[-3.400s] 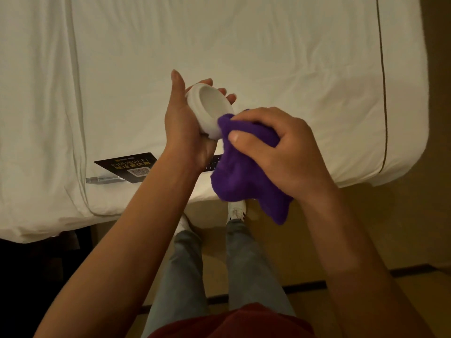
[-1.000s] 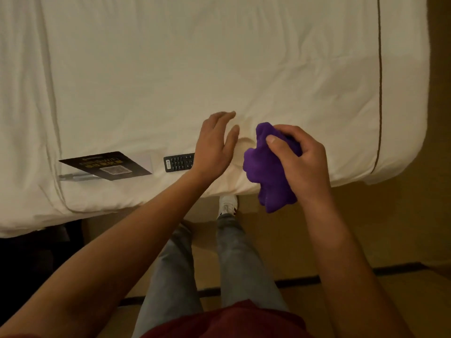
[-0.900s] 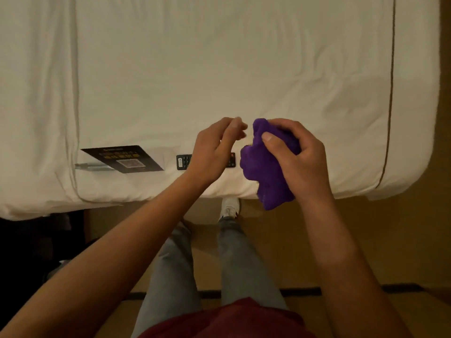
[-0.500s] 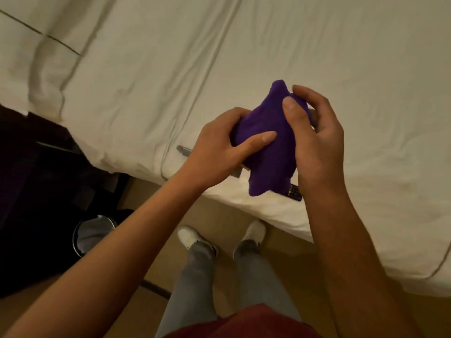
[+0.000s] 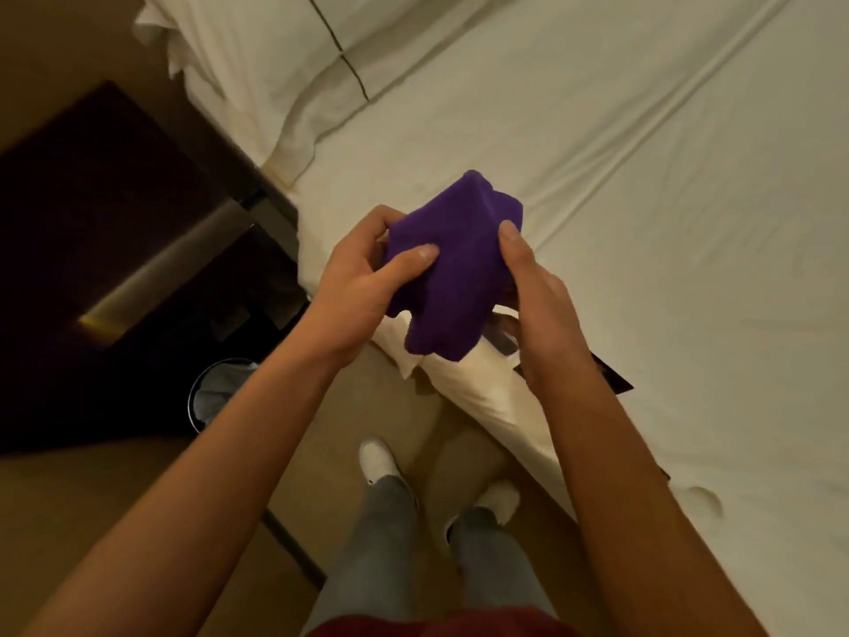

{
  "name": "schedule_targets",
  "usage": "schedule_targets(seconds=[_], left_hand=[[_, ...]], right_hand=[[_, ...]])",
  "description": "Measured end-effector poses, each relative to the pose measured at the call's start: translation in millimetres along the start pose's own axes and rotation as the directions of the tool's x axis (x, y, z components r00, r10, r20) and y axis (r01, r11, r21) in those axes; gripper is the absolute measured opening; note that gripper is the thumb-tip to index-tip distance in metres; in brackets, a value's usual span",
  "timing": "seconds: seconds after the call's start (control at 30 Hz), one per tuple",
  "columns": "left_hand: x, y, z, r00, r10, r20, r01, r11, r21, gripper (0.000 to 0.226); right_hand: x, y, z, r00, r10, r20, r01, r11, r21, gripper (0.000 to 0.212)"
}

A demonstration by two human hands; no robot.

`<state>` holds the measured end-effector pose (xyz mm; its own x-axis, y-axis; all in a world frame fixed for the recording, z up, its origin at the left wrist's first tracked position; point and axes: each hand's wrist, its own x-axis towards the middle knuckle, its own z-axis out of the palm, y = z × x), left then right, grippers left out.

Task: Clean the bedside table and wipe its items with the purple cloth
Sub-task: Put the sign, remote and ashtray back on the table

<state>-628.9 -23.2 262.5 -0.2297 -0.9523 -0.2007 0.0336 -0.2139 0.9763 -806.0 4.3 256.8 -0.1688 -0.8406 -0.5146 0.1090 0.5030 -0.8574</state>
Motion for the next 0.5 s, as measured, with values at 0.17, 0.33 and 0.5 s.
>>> schedule_targets(seconds=[0.17,0.33,0.5], left_hand=[[2.9,1.8,-80.9,0.996,0.017,-0.082,-0.009,0.994,0.108,0.015],[10.9,-8.8,-159.4,0.922,0.148,-0.357,0.016,0.909,0.417,0.010],[24.0,-30.1,-224.6,0.827,0.110,-0.552,0.074,0.951,0.301,0.014]], right_hand=[[20.0,-8.2,93.7,0.985,-0.005,0.171,0.015,0.998,-0.056,0.064],[54.6,-14.4,176.5,0.984,-0.132,0.116,0.144,0.985,-0.100,0.063],[99.1,-23.3,249.0,0.964,-0.120,0.238,0.184,0.946,-0.267,0.078]])
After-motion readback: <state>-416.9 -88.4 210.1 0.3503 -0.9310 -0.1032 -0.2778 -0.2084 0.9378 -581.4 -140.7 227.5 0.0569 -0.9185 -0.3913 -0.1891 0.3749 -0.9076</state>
